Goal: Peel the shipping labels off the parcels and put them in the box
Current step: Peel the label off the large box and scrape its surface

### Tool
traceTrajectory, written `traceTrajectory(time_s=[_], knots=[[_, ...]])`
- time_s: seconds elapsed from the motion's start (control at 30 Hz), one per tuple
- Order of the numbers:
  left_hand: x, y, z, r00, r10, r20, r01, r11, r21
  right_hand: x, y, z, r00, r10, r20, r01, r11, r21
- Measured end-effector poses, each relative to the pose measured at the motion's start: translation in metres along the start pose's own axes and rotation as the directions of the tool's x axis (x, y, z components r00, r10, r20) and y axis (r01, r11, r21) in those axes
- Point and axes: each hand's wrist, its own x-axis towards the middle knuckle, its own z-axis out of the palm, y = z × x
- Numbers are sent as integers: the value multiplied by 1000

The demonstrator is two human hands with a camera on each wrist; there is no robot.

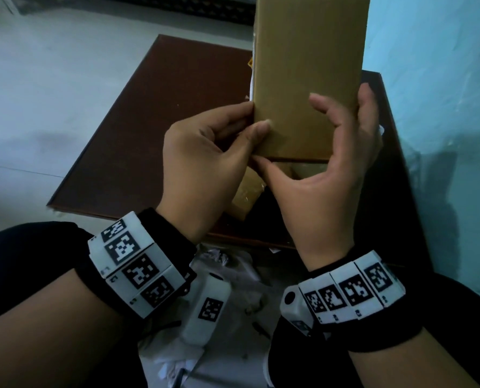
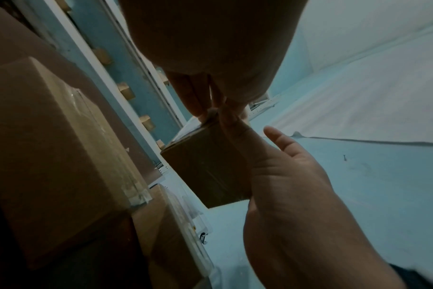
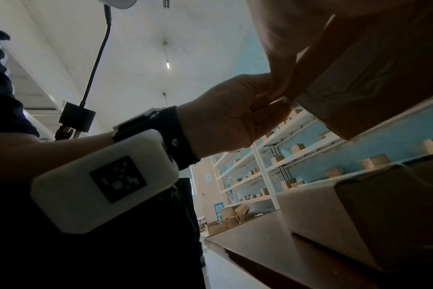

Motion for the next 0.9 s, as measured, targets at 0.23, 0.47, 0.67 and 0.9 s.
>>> traceTrajectory(time_s=[0.23,0.47,0.67,0.9], knots=[[6,-3,-3,998,69,-11,-69,996,-61,13,-14,-9,981,194,3,-169,849,502],[-1,-2,1,983,174,63,-173,985,-25,27,-14,-17,924,371,92,-311,589,746],[-4,6,6,993,120,3,-120,993,-6,22,-23,-14,924,367,112,-300,507,808],[0,3,4,998,-44,36,52,965,-255,19,-20,-10,933,328,147,-305,503,809]])
